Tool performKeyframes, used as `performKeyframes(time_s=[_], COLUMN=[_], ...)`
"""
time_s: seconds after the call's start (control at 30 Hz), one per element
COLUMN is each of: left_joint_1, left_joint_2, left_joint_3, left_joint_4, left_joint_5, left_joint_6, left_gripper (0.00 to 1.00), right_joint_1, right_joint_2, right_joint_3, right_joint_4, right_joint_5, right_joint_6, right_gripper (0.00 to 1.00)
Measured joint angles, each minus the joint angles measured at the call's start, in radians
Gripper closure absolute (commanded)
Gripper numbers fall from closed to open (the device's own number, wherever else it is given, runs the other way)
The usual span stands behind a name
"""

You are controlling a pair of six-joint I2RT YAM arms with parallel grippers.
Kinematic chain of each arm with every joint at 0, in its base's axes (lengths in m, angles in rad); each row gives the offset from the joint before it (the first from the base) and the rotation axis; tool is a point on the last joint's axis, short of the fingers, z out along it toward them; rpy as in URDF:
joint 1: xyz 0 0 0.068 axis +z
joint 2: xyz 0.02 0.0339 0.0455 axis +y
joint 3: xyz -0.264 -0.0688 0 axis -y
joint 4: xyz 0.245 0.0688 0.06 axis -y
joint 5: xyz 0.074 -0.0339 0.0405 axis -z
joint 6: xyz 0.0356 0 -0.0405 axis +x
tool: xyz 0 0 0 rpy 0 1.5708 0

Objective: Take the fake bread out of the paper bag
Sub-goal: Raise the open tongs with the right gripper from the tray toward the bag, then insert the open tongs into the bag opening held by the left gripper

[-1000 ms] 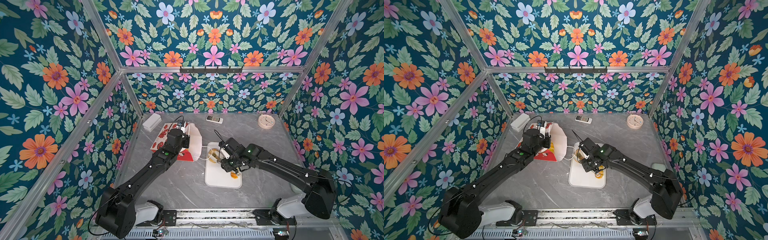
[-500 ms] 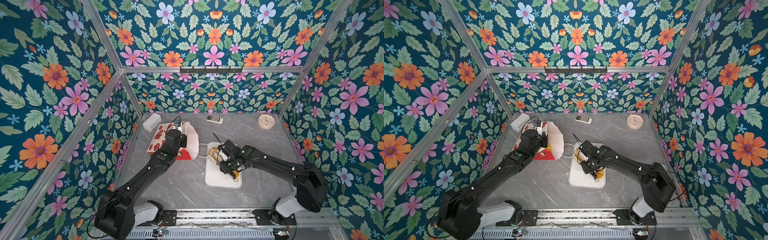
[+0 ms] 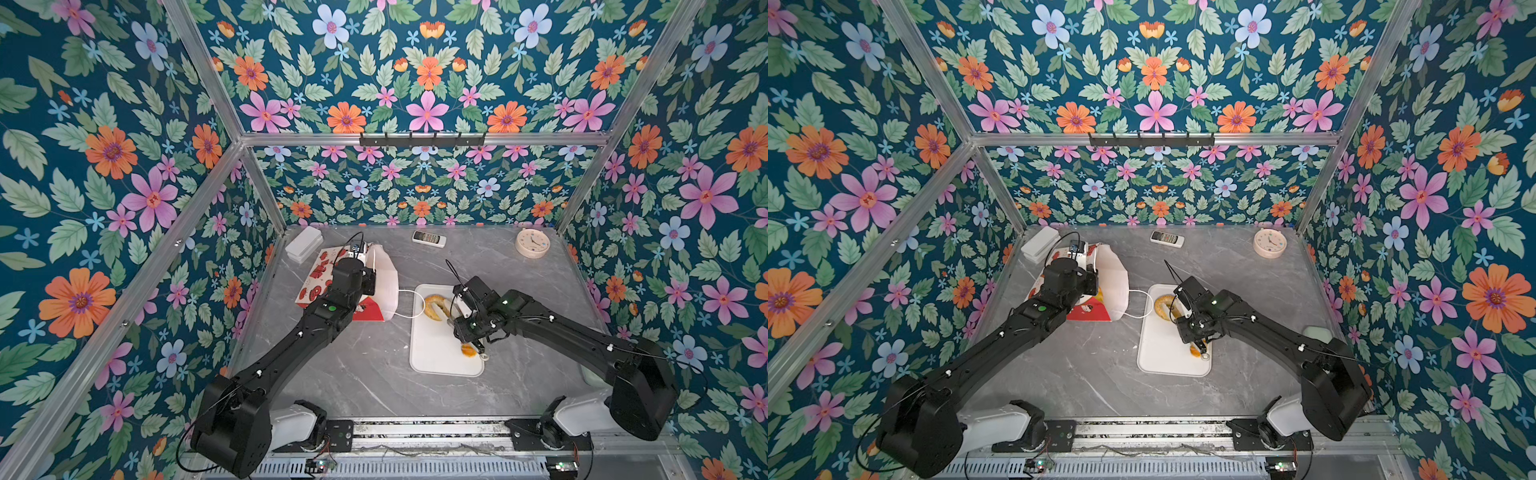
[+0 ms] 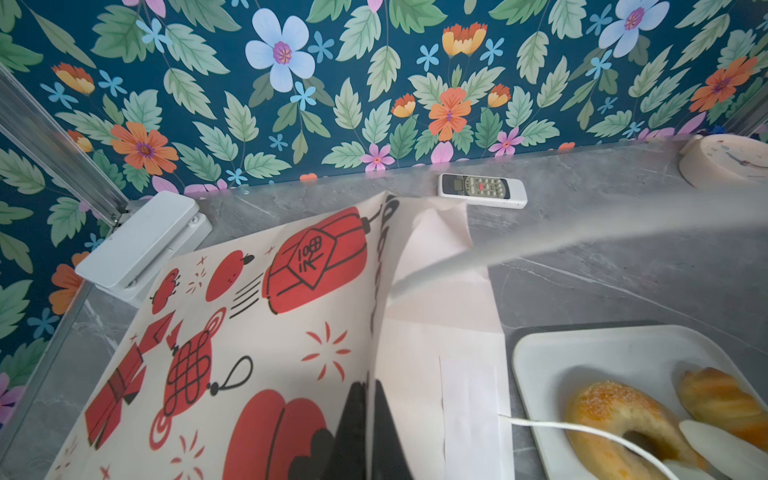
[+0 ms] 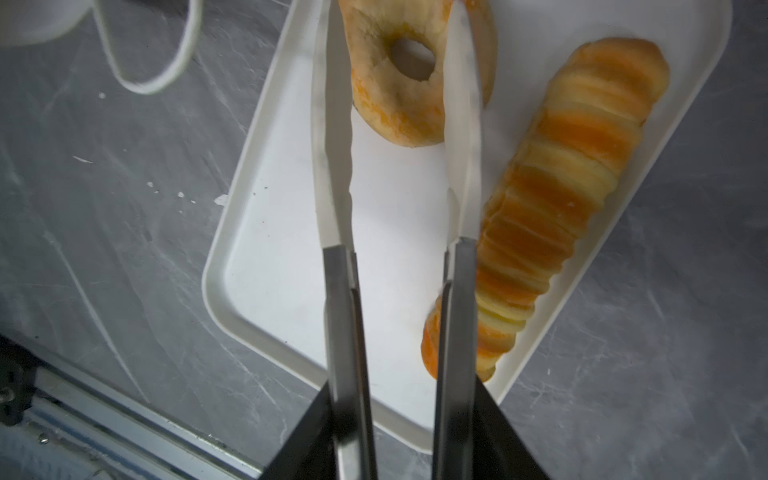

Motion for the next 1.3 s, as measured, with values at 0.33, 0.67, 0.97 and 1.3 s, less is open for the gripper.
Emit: performKeyframes(time_s=[0.33, 0.67, 0.97, 1.3], left_joint_1=[0.0, 0.0, 0.0, -0.002], left_joint_2=[-0.005, 0.021, 0.095, 0.11], left_joint_3=[0.003, 0.018, 0.076, 0.122], left_joint_4=[0.0, -0.007, -0.057, -0.128], left_joint_5=[-0.005, 0.012, 0.079, 0.159], left_joint_6=[0.0, 0.012, 0.043, 0.111], left_gripper=[1.0, 1.0, 1.0, 1.0], right_joint_1=[0.0, -0.024, -0.029, -0.03], right_joint_2=[0.097, 0.121, -0.032, -0.187], right_joint_3=[0.024, -0.035, -0.082, -0.075], right_joint_4=[0.115, 0.134, 0.11, 0.09], right_joint_5=[-0.143, -0.132, -0.095, -0.086], right_joint_6=[0.003, 0.013, 0.043, 0.048], right_gripper=[0.57, 0.58, 0.56, 0.54])
